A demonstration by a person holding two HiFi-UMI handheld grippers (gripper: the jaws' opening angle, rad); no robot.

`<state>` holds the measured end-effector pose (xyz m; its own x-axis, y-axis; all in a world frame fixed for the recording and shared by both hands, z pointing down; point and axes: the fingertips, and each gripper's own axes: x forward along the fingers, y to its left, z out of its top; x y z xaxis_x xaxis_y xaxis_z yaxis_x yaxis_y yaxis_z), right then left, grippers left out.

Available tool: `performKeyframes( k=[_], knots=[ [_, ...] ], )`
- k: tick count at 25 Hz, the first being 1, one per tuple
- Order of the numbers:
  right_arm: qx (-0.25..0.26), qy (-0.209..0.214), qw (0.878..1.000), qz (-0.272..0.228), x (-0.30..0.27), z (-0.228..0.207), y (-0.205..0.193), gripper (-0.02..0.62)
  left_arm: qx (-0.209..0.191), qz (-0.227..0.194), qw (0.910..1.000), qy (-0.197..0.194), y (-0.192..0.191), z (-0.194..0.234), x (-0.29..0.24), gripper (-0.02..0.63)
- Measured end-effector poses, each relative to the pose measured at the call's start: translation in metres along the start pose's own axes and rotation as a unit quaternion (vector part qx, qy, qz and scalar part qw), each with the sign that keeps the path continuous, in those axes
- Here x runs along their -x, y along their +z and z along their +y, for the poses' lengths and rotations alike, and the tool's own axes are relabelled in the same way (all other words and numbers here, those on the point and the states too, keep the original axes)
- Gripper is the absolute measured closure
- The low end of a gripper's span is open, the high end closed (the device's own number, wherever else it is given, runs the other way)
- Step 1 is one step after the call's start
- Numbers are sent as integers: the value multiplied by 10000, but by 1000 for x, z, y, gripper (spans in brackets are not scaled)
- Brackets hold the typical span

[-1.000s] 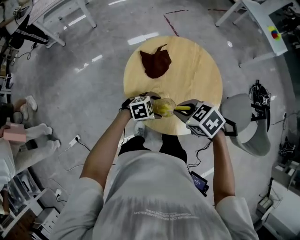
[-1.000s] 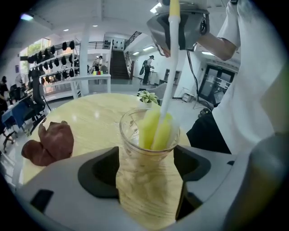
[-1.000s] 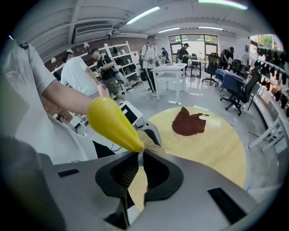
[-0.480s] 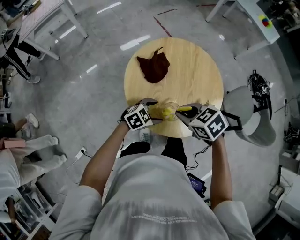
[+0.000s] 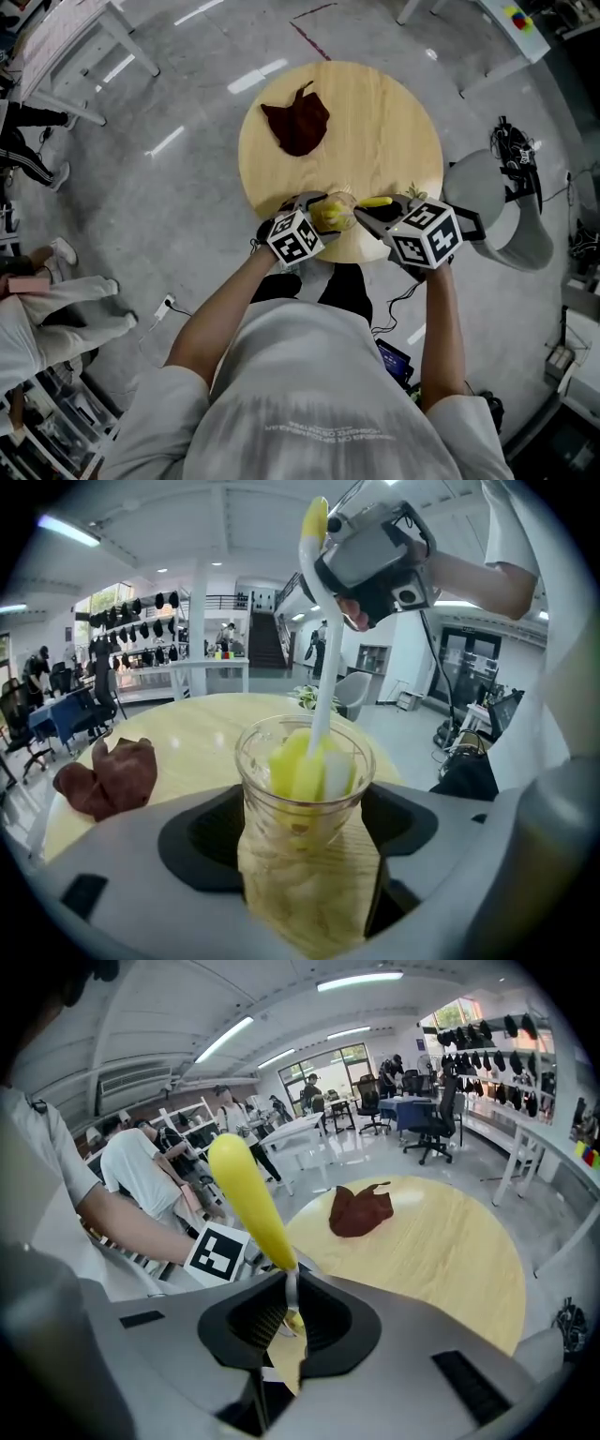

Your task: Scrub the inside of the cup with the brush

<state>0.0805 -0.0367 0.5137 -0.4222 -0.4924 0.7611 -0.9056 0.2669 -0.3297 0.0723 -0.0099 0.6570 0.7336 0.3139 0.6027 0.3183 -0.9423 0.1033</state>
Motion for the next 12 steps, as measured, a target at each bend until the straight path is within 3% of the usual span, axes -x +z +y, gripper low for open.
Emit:
performKeyframes(
  k=[5,12],
  knots=[
    [-18,112,9999,67,0,0,-4,531,-271,196,9977,-593,-10,14,13,219],
    [130,355,9991,187,-8,-6,6,529,346,116,9988,-313,-23,55,38,221]
  ],
)
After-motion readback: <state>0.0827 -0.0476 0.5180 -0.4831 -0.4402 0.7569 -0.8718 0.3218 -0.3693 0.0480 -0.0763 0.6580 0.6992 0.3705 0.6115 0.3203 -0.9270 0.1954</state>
